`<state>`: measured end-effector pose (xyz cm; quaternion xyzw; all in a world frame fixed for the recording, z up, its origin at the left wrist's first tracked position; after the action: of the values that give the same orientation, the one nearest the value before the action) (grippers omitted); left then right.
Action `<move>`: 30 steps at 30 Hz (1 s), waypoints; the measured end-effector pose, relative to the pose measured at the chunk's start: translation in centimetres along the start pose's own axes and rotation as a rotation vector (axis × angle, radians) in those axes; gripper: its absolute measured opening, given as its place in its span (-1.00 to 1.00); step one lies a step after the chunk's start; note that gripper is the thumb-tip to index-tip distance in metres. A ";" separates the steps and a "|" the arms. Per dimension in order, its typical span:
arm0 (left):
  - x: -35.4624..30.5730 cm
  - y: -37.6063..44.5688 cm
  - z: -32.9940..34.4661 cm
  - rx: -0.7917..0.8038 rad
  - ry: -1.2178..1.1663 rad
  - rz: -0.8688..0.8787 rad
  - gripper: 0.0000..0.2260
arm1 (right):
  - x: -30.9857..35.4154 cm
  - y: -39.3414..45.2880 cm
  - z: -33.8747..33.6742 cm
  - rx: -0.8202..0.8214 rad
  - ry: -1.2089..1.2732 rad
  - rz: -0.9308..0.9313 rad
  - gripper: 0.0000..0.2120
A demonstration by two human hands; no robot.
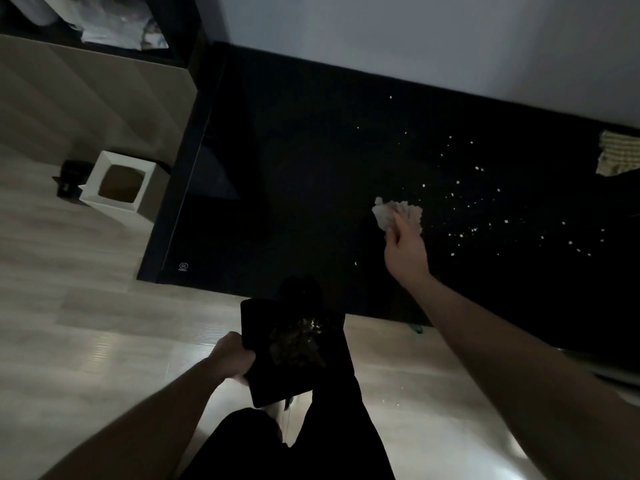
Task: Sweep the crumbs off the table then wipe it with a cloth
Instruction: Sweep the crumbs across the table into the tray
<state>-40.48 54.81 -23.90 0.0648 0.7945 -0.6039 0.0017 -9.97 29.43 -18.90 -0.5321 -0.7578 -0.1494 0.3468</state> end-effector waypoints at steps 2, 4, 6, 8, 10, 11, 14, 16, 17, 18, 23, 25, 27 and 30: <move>-0.2 0.3 0.2 0.000 -0.009 -0.010 -0.76 | -1.6 0.2 1.1 0.073 -0.223 -0.055 -0.52; -0.1 0.9 0.2 0.004 0.001 -0.011 -0.74 | -1.8 -0.4 2.2 0.087 -0.388 -0.126 -0.48; 0.3 1.6 0.3 0.015 0.008 -0.008 -0.72 | -1.4 -1.4 3.0 0.093 -0.411 -0.101 -0.44; 0.6 2.4 0.5 0.021 0.014 0.007 -0.69 | -0.8 -3.1 3.8 0.112 -0.377 -0.064 -0.45; 1.0 3.3 0.7 0.014 0.030 0.021 -0.68 | 0.2 -5.4 4.6 0.132 -0.358 -0.078 -0.45; 1.1 3.4 0.8 0.003 0.038 0.025 -0.68 | 0.8 -6.7 5.0 0.139 -0.348 -0.087 -0.44; 1.4 3.8 1.2 0.002 0.037 0.017 -0.69 | 2.4 -10.9 7.1 0.149 -0.288 -0.079 -0.38; 2.0 4.9 1.4 0.000 0.036 0.011 -0.68 | 3.5 -13.6 8.5 0.161 -0.224 -0.114 -0.32; 2.2 5.3 1.6 -0.003 0.039 0.012 -0.66 | 4.2 -15.1 9.2 0.189 -0.182 -0.142 -0.29; 2.4 6.0 1.7 -0.003 0.043 0.014 -0.66 | 4.9 -16.5 9.9 0.229 -0.124 -0.169 -0.30; 1.9 5.2 1.8 -0.011 0.069 0.019 -0.66 | 7.6 -19.8 9.2 0.280 0.113 -0.185 -0.46; 1.8 4.8 1.7 -0.009 0.072 0.022 -0.67 | 7.2 -18.5 7.3 0.220 0.166 -0.139 -0.45; 1.5 4.3 1.7 -0.009 0.069 0.028 -0.67 | 6.3 -16.2 4.8 0.146 0.198 -0.117 -0.41; 0.8 2.7 1.7 -0.022 0.067 0.037 -0.70 | 3.8 -11.0 0.5 -0.002 0.226 -0.087 -0.40</move>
<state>-41.12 53.97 -27.01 0.0997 0.7992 -0.5926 -0.0129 -20.89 28.11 -15.07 -0.4790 -0.7360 -0.2239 0.4228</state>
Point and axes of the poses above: each hand's wrist, its own y-axis towards the middle knuckle, its own z-axis out of the palm, x = y × z, the point moved 3 cm from there along y, towards the middle knuckle, and after that the axes turned 9 degrees about -z, right-handed, at the moved point
